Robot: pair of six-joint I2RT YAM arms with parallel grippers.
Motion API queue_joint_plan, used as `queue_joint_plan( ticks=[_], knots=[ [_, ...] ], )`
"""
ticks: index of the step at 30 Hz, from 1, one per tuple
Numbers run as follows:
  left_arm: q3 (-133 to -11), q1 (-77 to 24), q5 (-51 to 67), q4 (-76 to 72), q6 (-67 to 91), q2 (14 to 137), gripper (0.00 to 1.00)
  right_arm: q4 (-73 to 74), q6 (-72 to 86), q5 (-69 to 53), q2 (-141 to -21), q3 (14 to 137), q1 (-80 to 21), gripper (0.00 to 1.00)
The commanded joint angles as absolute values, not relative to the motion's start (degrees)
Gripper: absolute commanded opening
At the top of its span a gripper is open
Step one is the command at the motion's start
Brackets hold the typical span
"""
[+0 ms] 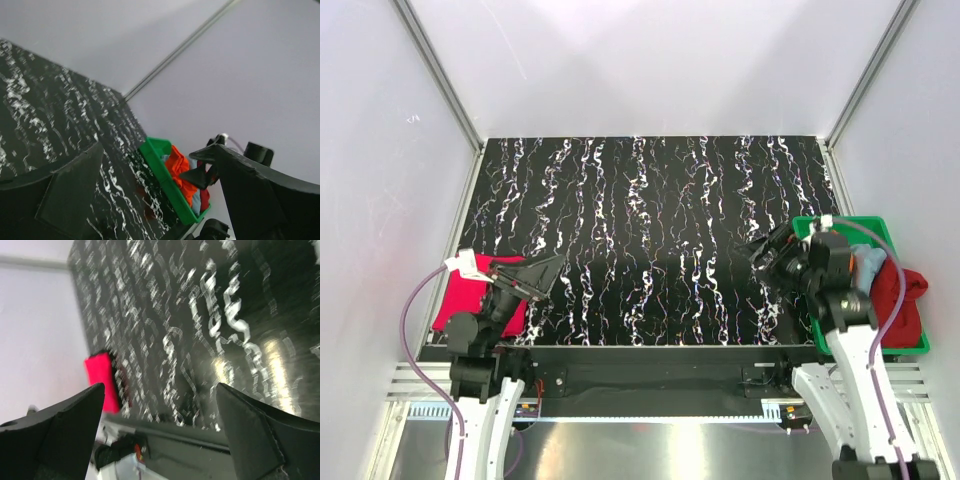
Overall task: Fold and stack the t-shirts
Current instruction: Grab the tshirt from the pile
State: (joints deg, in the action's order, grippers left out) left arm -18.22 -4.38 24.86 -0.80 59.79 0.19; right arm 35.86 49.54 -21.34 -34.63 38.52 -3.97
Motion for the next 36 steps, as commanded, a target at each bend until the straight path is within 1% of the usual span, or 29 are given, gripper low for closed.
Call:
queue_joint_plan(
  ticks=[1,3,5,6,8,9,10,12,13,15,16,18,22,23,26,29,30,31,32,33,34,36],
  knots=[
    [-23.89,-4.13,20.93,15.51,57.04,-1.68,0.99,49.19,41.67,-6.26,-43.64,51.27,-3.69,1.00],
    [-25.74,-4.13,20.21,19.06,56.43,-0.36,0.99,53.69,34.33,-3.18,-47.71,58.84,-3.69,1.00],
    [-28.29,-4.13,22.23,21.00,52.57,3.94,0.99,57.72,31.30,-0.28,-53.59,63.52,-3.60,1.00],
    [-29.17,-4.13,22.76,21.53,51.43,5.09,0.99,59.75,32.86,7.74,-55.44,65.63,-3.60,1.00],
    [-31.98,-4.13,22.24,23.81,49.14,7.98,0.99,64.22,35.24,15.61,-60.45,70.91,-2.99,1.00],
    [-32.95,-4.13,21.80,24.69,48.61,8.87,0.99,64.33,32.37,18.60,-61.95,73.36,-2.29,1.00],
    [-34.87,-4.13,21.01,26.70,47.82,9.83,0.99,64.86,32.00,21.07,-65.36,74.43,-1.76,1.00],
    [-36.90,-4.13,20.74,28.73,46.94,13.17,0.99,66.62,31.73,28.86,-68.54,75.93,-0.36,0.95],
    [-39.00,-4.13,21.09,31.44,45.98,14.49,0.99,66.62,31.12,31.00,-71.16,76.63,-0.35,0.91],
    [-40.34,-5.00,21.10,32.96,45.35,15.82,0.99,66.36,29.98,38.10,-74.08,76.82,2.63,0.88],
    [-41.21,-5.27,21.01,32.96,45.35,15.30,0.99,66.10,29.36,39.80,-76.96,76.47,3.25,0.86],
    [-42.18,-5.71,22.05,32.96,44.57,13.98,0.99,64.60,27.87,41.39,-79.79,76.03,5.35,0.84],
    [-47.53,-8.52,25.66,32.87,34.58,15.02,0.99,58.82,26.72,40.96,-86.64,75.06,8.52,0.78],
    [-48.51,-9.05,26.01,32.87,33.32,15.55,0.99,57.84,26.72,40.70,-87.88,74.80,8.96,0.71],
    [-51.85,-11.24,30.40,33.13,29.54,18.97,0.99,55.20,27.16,39.82,-91.66,74.01,10.02,0.65],
    [-54.92,-11.69,35.14,35.41,27.95,23.44,0.98,53.00,27.33,39.99,-93.16,72.69,10.63,0.47],
    [-55.71,-11.86,35.94,36.20,27.51,24.51,0.95,52.91,26.99,40.34,-93.43,72.86,10.98,0.14],
    [-57.29,-11.87,37.08,37.60,26.99,25.30,0.93,52.91,26.72,40.78,-93.69,73.30,11.33,0.03],
    [-57.91,-11.95,37.79,38.31,26.90,26.97,0.86,53.17,26.11,41.04,-93.43,73.82,11.34,0.00],
    [-59.14,-11.87,40.32,38.67,26.55,27.59,0.79,53.35,25.06,41.74,-92.30,75.13,11.34,0.00],
    [-59.50,-11.87,41.65,38.58,26.63,28.21,0.70,53.70,24.09,42.01,-91.24,75.93,11.34,0.00],
    [-60.29,-11.87,43.15,38.67,28.46,29.44,0.68,53.79,21.20,42.36,-87.48,79.17,11.34,0.00]
  ],
)
